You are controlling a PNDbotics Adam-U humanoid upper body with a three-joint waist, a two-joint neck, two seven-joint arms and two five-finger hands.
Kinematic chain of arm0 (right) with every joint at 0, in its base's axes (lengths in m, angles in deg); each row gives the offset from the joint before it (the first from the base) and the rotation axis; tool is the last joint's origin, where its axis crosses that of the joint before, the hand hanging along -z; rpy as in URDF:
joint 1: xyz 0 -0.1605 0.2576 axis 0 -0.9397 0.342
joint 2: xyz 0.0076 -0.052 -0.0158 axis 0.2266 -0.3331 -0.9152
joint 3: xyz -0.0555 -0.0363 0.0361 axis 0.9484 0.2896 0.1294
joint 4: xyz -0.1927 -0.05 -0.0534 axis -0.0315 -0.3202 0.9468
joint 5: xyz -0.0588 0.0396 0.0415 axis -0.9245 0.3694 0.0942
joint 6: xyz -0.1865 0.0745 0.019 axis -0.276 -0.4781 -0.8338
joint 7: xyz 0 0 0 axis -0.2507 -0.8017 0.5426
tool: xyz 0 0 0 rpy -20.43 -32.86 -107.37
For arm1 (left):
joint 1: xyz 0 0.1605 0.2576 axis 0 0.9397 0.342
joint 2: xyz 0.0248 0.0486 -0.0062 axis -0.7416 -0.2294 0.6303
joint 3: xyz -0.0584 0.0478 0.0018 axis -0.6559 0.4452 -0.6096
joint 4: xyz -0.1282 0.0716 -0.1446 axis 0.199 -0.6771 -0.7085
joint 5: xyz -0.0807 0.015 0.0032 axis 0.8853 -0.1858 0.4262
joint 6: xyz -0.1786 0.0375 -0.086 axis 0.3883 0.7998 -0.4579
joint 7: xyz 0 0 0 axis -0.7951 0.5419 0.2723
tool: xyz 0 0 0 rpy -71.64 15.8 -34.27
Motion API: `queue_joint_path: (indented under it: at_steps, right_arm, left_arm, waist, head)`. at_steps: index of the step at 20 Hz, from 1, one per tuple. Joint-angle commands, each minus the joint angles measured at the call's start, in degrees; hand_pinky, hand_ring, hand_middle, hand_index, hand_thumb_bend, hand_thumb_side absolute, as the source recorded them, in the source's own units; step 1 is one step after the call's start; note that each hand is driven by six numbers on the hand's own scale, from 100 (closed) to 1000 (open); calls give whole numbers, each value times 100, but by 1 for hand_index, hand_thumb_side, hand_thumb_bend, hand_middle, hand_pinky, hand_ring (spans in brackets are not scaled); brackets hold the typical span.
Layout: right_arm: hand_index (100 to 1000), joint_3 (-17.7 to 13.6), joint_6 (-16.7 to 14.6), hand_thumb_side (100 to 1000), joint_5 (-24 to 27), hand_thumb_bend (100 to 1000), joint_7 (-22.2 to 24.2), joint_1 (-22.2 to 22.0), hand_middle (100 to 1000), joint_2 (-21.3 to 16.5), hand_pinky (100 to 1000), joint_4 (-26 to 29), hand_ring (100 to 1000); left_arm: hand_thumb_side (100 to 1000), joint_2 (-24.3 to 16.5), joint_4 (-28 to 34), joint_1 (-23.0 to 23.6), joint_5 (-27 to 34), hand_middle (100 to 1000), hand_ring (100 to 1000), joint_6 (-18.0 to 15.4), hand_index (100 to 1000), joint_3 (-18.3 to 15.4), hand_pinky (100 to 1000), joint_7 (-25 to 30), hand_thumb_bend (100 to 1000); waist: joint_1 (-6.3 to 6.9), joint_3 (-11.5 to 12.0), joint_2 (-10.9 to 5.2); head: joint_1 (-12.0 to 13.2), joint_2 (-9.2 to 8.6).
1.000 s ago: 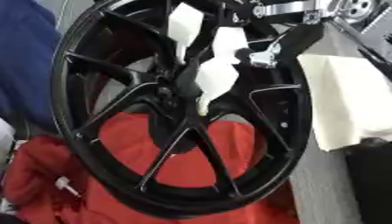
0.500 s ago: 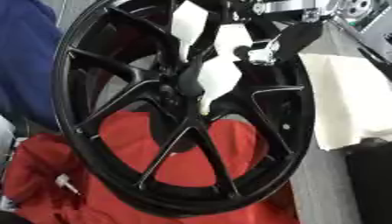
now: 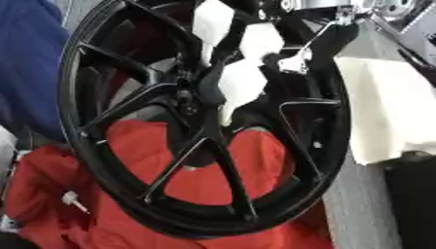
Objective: Pull the pin out of the wheel hub.
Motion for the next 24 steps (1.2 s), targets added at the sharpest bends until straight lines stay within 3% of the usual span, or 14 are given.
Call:
queue_joint_path:
  at_steps: [1,8,18,24]
  right_arm:
    - [537,-110,64,282,164,100,-206,83,400,-192,759,88,646]
    - [488,-149,306,362,560,100,-381,104,356,-273,725,172,599]
    - [447,-259,420,293,858,100,-370,116,326,-467,708,399,586]
    - [443,-469,499,295,1204,100,-443,145,320,-612,710,462,580]
  left_arm:
    - [702,-43,96,-33,2,587,746,-5,673,-34,653,-2,112]
    - [700,-34,96,-21,1,588,746,-5,673,-55,654,-19,112]
    - [696,-39,96,-39,30,588,747,-23,674,-77,656,-27,116]
    - [694,-35,96,-39,47,588,747,-29,674,-95,657,-36,118]
  waist:
    - [64,-15,-99]
    - [88,-28,-114]
    - [101,-37,-157]
    - [109,-42,-167]
  head:
    - [-109,4]
    - [-188,-8]
    - [-211,-87]
    - [-212,-174]
